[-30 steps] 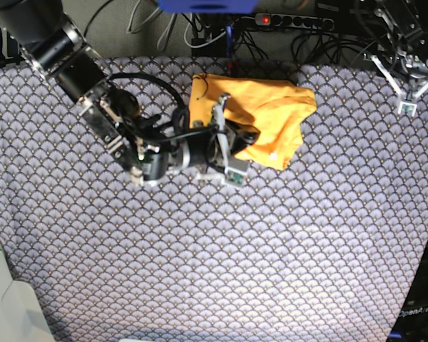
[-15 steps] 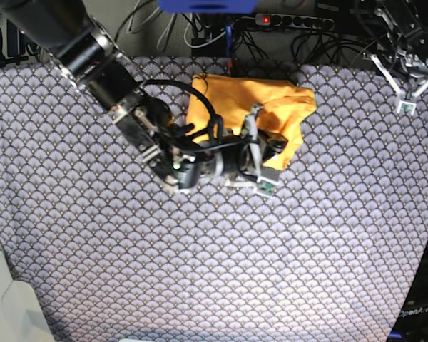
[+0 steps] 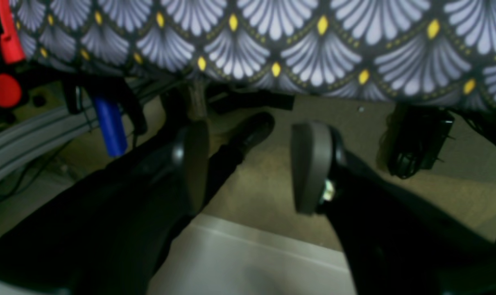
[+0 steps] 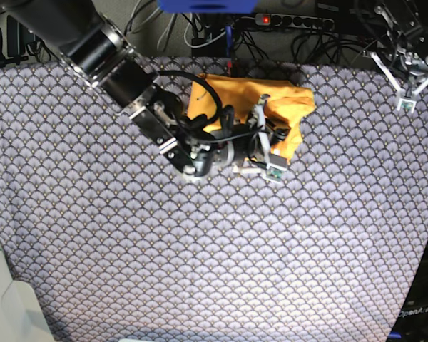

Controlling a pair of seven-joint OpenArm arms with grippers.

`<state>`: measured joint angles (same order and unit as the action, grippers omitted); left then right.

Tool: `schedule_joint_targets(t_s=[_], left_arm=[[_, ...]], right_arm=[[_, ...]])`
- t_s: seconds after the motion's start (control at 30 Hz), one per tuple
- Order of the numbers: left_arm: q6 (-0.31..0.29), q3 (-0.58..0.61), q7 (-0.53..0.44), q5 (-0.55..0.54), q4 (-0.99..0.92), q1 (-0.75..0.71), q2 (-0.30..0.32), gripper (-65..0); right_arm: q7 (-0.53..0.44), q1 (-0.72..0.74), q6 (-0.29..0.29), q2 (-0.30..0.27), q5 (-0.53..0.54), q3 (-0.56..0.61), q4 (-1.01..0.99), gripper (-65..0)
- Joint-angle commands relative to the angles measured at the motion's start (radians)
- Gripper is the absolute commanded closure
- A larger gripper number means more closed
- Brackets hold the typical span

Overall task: Fold the T-shirt properly
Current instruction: 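Press and tuck the folded end into the bundle with the right gripper, then release the shirt and raise the right gripper away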

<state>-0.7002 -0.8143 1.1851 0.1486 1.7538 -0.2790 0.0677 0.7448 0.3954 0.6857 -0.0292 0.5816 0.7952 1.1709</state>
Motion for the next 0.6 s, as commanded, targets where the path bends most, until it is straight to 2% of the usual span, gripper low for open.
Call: schedule_joint_targets(t_s=[0.0,0.17,0.27,0.33,0.47,0.57], left_arm=[[0.002,-0.003,-0.003,0.003,0.018,0.008,0.013,-31.2],[0.002,0.0,-0.004,0.001,0.013,0.013,0.013,-31.2],[0.002,0.0,-0.004,0.001,0.01,0.033,0.013,-31.2],[0.002,0.002,-0.004,0.001,0.008,0.034,0.013,-31.2],[0.002,0.005,-0.004,0.001,0.008,0.047,0.013,-31.2],[0.002,0.005,-0.004,0.001,0.008,0.054,0.013,-31.2]], right_arm=[[0.005,0.02,0.012,-0.007,0.03,-0.009,0.076,-1.1],[0.161,-0.037,0.012,-0.056,0.03,-0.067,0.33,-1.1],[0.195,-0.097,0.012,-0.114,0.03,-0.141,0.424,-1.1],[0.181,-0.137,0.012,-0.177,0.03,-0.175,0.439,-1.1],[0.084,-0.215,0.012,-0.28,0.03,-0.193,0.436,-1.1],[0.015,-0.269,0.012,-0.324,0.03,-0.194,0.436,-1.1]])
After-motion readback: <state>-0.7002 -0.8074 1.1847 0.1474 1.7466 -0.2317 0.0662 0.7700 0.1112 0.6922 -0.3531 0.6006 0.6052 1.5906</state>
